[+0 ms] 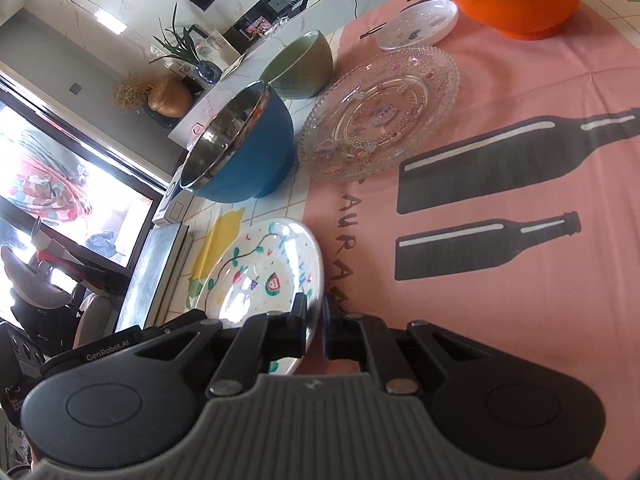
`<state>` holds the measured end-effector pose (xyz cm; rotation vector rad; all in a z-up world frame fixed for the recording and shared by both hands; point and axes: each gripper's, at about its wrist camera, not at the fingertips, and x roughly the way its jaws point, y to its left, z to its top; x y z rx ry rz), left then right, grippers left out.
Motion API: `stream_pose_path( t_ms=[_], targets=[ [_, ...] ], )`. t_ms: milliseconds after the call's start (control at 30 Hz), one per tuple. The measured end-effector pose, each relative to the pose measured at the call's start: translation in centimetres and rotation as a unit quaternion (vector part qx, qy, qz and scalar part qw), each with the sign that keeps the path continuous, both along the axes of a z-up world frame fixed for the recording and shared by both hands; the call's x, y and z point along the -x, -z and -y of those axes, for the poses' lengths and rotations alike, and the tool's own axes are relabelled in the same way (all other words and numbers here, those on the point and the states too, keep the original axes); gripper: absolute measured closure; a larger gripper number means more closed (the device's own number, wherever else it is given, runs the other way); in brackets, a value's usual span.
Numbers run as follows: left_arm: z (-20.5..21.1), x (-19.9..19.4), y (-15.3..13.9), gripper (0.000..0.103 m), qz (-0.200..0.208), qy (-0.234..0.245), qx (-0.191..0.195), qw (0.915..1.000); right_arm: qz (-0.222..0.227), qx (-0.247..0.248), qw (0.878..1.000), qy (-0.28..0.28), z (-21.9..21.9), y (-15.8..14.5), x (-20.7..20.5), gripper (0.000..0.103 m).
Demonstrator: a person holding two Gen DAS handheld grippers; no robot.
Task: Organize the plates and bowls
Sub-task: 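Move the left gripper to the white 'Fruity' plate and grasp its rim, then lift the Fruity plate with the left gripper while the right gripper approaches the clear glass plate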
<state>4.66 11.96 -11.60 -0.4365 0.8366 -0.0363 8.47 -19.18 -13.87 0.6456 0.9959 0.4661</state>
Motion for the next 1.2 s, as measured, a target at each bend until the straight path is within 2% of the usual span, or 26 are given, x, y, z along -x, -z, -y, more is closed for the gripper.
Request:
stream_pose_path(
  t_ms=[300,567,833,1200],
  targets=[
    [5.5,1.3,-0.3,0.091,-0.002,0.053,0.02,0.9984,-0.002,-0.006,0.999,0.038,6.3,-1.4,3.3,0.098],
    [9.5,2.0,0.4,0.091,-0.015,0.096,0.013,0.9952,-0.014,0.001,0.996,0.085,10.9,-0.8,5.8,0.099],
    [10.9,1.9,1.3,0.091,-0.019,0.105,-0.005,0.9943,-0.023,0.008,0.994,0.104,12.1,0.3,6.3,0.099],
    [11.7,2.1,1.0,0.089,-0.015,0.117,-0.034,0.9924,-0.016,0.016,0.995,0.102,11.9,0.5,6.5,0.098]
  ],
)
